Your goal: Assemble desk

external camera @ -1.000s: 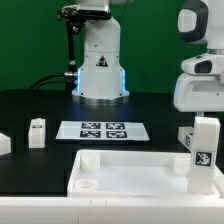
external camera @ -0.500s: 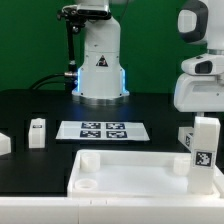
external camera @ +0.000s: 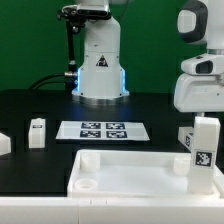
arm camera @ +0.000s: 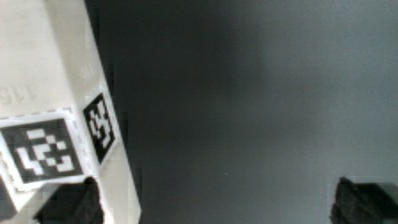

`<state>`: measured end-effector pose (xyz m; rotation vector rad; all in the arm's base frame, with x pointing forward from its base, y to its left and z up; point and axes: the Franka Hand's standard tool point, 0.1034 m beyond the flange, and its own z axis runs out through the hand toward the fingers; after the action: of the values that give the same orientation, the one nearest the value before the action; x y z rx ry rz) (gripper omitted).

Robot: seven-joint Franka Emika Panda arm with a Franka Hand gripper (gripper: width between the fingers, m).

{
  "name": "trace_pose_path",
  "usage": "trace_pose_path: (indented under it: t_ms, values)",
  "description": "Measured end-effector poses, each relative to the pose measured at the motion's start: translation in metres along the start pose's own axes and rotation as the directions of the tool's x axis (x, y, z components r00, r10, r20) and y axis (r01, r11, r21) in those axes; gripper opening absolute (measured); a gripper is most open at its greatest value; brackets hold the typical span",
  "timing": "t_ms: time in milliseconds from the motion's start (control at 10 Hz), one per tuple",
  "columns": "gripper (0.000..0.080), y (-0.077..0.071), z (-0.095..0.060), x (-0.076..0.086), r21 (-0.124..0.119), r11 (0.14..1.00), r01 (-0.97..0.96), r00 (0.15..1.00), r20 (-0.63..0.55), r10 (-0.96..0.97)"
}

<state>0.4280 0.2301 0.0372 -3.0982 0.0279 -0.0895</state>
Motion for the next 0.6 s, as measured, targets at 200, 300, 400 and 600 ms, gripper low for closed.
trace_pose_path:
  t_ms: [200,300,400,600]
  values:
    - [0.0649,0.005,0.000,0.000,-0.005,1.000,0.020,1.000,0.017,-0.020]
    - [0.0649,0.020,-0.002,0.005,-0.014,1.000,0.017,0.999,0.050,-0.016]
    - [0.0649,0.028,-0.012,0.007,-0.010,1.000,0.012,0.998,0.068,-0.011]
    - [0.0649,0.042,-0.022,0.015,-0.002,1.000,0.021,0.998,0.058,-0.021]
